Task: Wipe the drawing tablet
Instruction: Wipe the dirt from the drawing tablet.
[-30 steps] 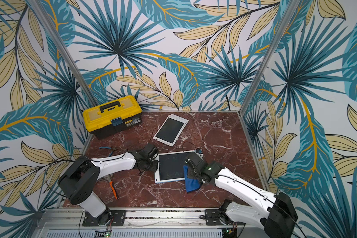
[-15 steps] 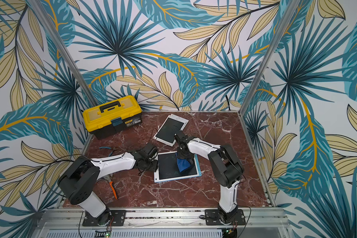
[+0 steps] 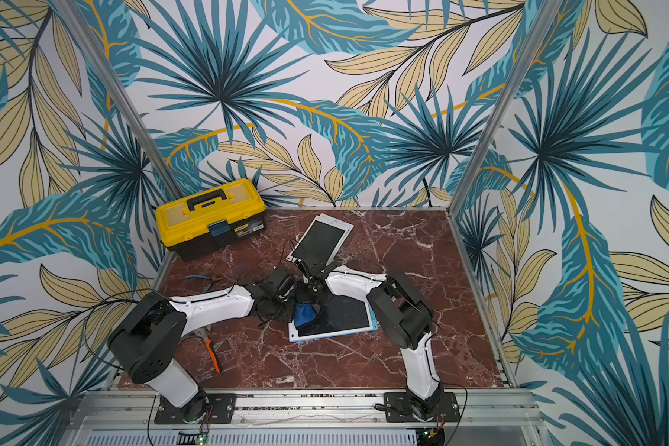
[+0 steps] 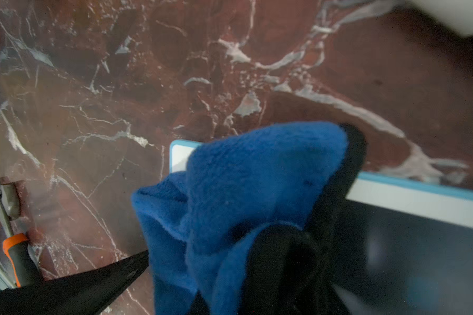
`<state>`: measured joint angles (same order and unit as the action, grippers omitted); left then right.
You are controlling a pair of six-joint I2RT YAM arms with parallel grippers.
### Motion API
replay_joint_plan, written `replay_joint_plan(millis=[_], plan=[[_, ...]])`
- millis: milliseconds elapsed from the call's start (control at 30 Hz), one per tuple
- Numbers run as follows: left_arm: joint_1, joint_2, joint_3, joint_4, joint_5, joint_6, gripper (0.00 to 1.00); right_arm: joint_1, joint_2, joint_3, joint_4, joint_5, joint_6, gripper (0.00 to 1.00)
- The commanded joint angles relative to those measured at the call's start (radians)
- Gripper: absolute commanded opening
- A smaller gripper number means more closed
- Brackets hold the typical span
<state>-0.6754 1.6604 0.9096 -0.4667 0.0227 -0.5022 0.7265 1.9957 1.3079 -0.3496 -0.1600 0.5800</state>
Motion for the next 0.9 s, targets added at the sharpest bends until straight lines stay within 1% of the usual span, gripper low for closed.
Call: replay_joint_plan(millis=[0,167,300,367,400,500,600,700,733,800,867], plan=[[-0.004,0.044,-0.041,-0.052,0.06,-0.005,0.49,-0.02,-0.046,-0.172,-0.134,0.056,0.009,0.16],[-0.003,0.046,-0.035,-0.052,0.06,-0.001,0.49,-0.111,-0.216,-0.378,-0.147,0.108,-0.017,0.16],[-0.003,0.048,-0.034,-0.052,0.062,-0.001,0.49,-0.236,-0.302,-0.466,-0.16,0.14,-0.053,0.16],[-0.004,0.047,-0.034,-0.051,0.063,0.001,0.49,-0.306,-0.312,-0.477,-0.123,0.083,-0.069,0.17],[-0.003,0.046,-0.034,-0.052,0.064,0.001,0.49,-0.323,-0.303,-0.46,-0.123,0.077,-0.065,0.18],[-0.003,0.043,-0.036,-0.053,0.064,0.002,0.49,-0.332,-0.247,-0.342,-0.191,0.12,-0.072,0.18],[-0.004,0.039,-0.038,-0.052,0.068,0.0,0.49,-0.339,-0.2,-0.244,-0.216,0.191,-0.061,0.18],[-0.003,0.04,-0.036,-0.052,0.077,0.0,0.49,-0.344,-0.118,-0.136,-0.241,0.29,-0.055,0.18],[-0.003,0.041,-0.034,-0.052,0.081,0.001,0.49,-0.344,-0.088,-0.105,-0.24,0.286,-0.058,0.18],[-0.003,0.041,-0.031,-0.052,0.088,0.001,0.49,-0.336,-0.04,-0.063,-0.219,0.21,-0.057,0.18],[-0.003,0.036,-0.031,-0.053,0.089,-0.001,0.49,-0.3,-0.014,-0.046,-0.187,0.141,-0.052,0.18]])
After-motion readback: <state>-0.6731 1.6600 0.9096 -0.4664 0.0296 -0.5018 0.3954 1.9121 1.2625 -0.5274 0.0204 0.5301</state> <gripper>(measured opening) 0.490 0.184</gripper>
